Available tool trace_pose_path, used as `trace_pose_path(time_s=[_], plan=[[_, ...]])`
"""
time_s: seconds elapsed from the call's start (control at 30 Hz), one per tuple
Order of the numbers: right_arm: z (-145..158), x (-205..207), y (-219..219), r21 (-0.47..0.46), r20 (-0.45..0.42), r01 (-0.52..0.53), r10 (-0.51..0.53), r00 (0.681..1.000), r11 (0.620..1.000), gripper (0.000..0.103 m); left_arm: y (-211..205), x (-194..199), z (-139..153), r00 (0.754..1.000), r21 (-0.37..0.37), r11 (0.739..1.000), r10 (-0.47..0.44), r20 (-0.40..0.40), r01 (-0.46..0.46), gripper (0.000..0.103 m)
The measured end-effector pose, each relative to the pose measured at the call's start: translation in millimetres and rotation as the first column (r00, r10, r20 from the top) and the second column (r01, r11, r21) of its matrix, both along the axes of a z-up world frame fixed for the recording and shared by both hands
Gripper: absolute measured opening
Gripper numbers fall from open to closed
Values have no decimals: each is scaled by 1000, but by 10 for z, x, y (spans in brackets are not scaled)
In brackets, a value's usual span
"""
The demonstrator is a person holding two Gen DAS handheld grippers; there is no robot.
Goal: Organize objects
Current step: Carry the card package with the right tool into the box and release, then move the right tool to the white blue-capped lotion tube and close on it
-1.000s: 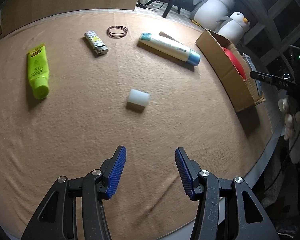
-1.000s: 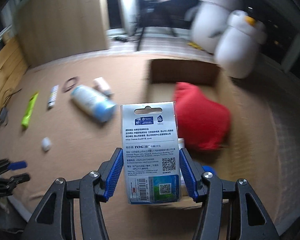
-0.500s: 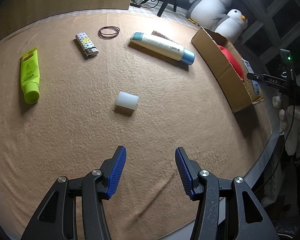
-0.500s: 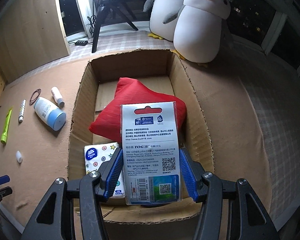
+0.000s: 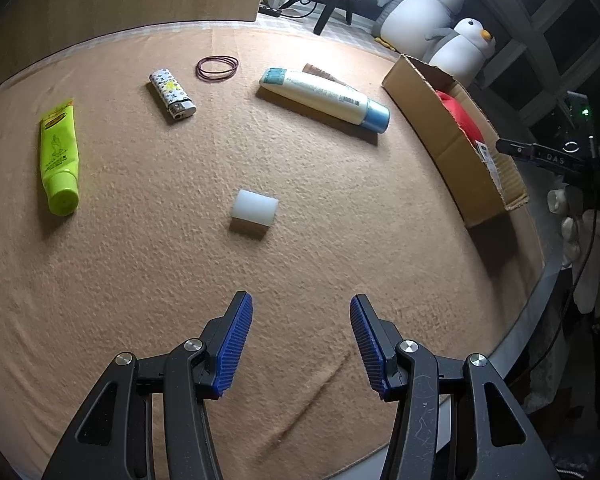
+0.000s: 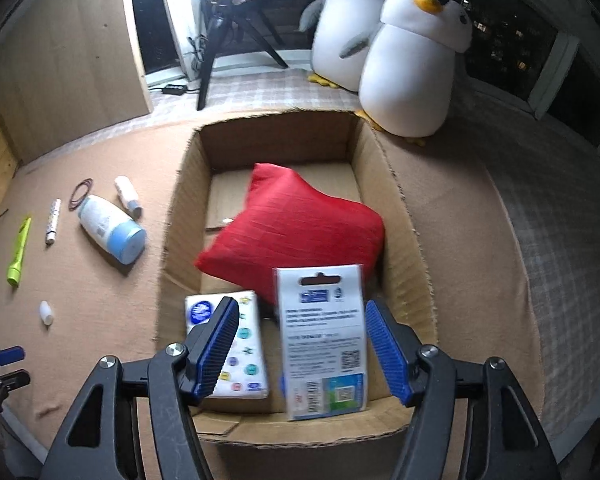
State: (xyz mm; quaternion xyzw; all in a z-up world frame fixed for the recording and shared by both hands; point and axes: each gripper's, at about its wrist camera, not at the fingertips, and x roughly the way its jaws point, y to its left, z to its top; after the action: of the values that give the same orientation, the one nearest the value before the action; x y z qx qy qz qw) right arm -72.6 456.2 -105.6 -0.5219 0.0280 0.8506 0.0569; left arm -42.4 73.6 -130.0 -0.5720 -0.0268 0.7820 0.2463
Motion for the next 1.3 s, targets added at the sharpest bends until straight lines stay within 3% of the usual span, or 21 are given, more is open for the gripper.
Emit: trace_pose_path(time_s=[0.27,0.37,0.67,0.97,1.3], plan=[[143,-108,-325,-61,-40,-74,72,997,995,62,-14,-77,36,1000,-4,1000,11,-21,-11,55],[183,-193,-494,-112,-57,-120,114,992,986,62,-13,-122,64,999,-6,1000,19,-36,-19,62],[41,-543,-1055,-215,-42,-228,224,974,950,62,69,-286,115,997,-1,1000,29,-71,-30,64],[-202,-985,-1326,-322,29,-215,237,971,922,61,130,-372,96,997,21,999,37,-66,-35,64],[-450,-1240,-1428,-276,98,-172,206,974,945,61,18,-446,56,996,36,997,67,-52,-65,64]])
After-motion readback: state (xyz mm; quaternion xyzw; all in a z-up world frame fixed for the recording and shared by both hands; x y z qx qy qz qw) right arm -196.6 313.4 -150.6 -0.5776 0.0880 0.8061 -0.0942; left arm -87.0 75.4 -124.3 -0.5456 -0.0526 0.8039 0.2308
